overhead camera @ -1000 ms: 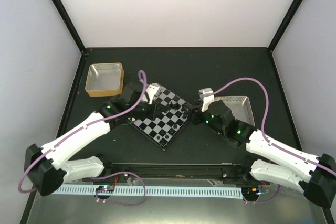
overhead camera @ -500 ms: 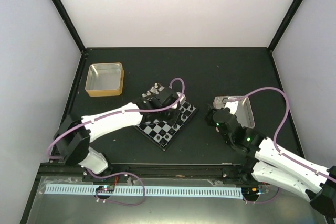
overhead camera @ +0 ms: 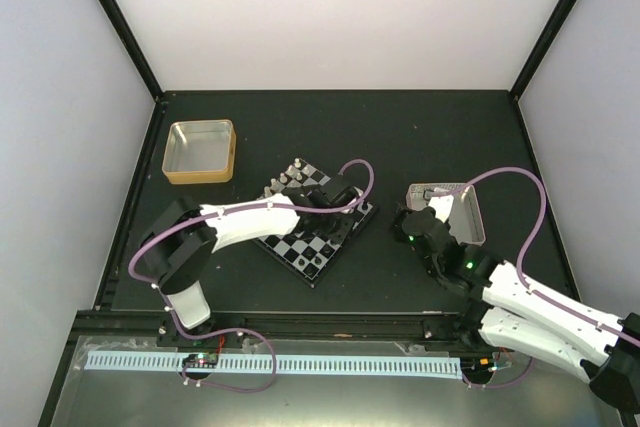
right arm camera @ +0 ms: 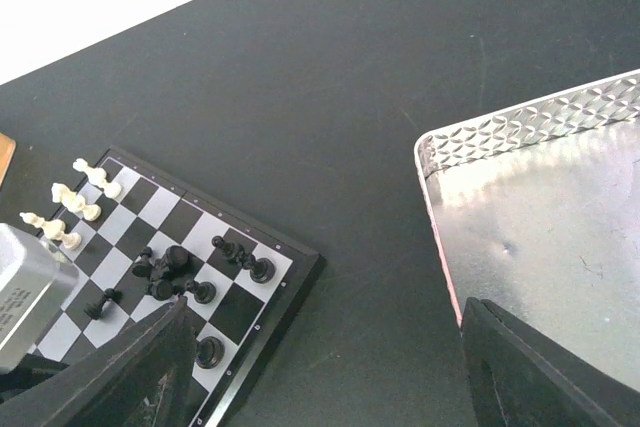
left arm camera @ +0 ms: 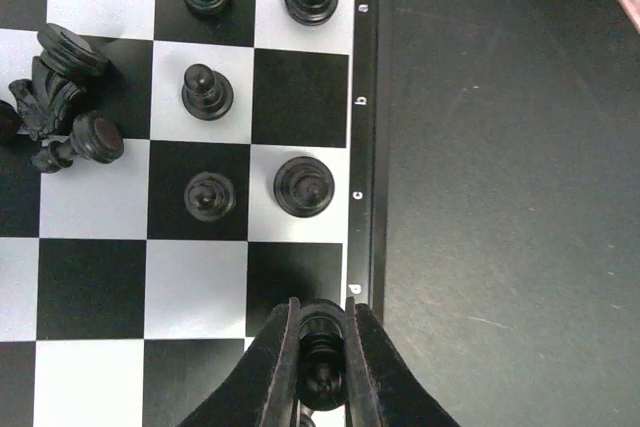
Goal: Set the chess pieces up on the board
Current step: Place the chess piece on the chessboard.
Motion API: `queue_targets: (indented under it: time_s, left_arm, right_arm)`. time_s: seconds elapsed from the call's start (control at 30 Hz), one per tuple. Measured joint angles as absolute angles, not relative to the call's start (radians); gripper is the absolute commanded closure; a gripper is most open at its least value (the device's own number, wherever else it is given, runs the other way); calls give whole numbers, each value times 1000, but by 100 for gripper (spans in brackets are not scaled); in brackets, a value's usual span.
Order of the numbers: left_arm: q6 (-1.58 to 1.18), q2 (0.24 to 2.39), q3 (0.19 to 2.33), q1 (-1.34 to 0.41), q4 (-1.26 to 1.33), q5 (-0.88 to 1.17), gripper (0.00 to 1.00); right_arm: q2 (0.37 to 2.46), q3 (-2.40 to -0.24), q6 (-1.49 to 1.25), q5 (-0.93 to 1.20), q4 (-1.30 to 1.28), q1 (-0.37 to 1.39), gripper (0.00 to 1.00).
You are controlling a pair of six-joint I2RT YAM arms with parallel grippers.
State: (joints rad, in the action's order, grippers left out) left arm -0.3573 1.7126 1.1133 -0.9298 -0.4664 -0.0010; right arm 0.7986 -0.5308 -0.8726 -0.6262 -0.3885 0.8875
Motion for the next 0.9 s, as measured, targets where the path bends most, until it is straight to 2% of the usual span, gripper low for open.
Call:
queue_targets:
  time_s: [0.6, 0.77, 0.9]
  left_arm:
    - [-326, 1776, 1120, -931, -429, -43, 95]
    - [-321, 1778, 1120, -931, -426, -46, 86]
    - [-318, 1779, 1120, -931, -425, -46, 71]
  right_arm:
    - [815, -531, -875, -626, -389, 888, 25]
    - [815, -531, -875, -626, -389, 888, 25]
    - [817, -531, -874, -626, -389, 888, 24]
